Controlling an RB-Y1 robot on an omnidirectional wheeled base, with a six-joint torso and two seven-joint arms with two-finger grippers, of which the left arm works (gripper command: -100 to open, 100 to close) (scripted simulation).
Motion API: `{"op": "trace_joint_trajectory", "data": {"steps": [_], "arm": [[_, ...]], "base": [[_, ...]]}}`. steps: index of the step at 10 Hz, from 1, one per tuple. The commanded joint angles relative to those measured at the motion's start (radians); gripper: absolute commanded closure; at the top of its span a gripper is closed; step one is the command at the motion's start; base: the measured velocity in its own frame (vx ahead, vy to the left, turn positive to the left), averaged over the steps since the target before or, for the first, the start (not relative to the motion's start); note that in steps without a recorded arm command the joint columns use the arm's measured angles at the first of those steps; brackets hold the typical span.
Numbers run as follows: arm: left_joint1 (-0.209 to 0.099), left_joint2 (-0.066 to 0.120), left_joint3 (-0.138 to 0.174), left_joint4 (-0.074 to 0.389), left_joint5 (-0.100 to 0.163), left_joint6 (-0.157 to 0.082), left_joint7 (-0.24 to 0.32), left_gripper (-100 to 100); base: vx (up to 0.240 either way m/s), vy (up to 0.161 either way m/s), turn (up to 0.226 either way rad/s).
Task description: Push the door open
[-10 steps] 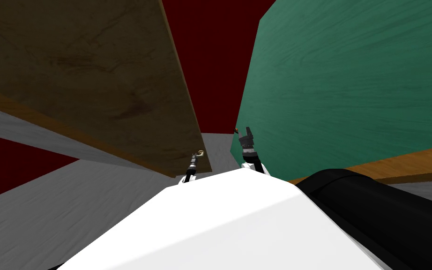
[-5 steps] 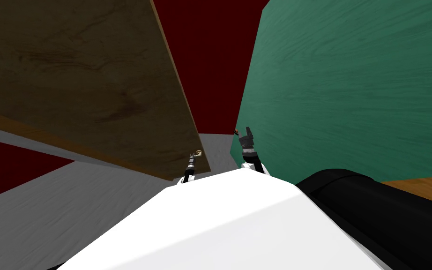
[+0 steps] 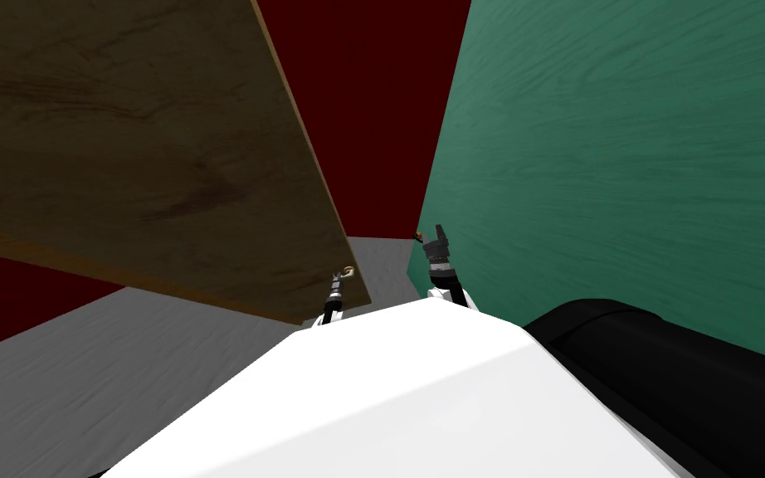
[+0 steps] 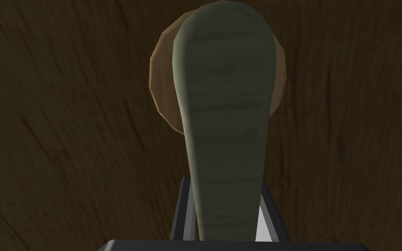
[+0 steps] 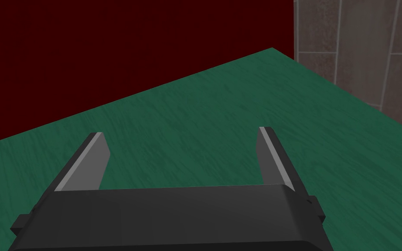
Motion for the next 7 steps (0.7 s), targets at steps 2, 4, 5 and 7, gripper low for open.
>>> {"op": "trace_joint_trajectory", "data": {"steps": [2, 4, 5, 7], "arm": [[-0.02, 0.007, 0.042, 0.017, 0.003, -0.012, -0.008, 100], [-0.02, 0.001, 0.068, 0.018, 0.001, -0.012, -0.011, 100], [-0.021, -0.001, 0.082, 0.018, 0.0, -0.011, -0.012, 100], [-0.022, -0.011, 0.118, 0.02, -0.003, -0.011, -0.016, 100]], "base": [[0.065, -0.042, -0.008], [0.089, -0.054, 0.006], [0.109, -0.073, 0.015], [0.146, -0.101, 0.016]]}}
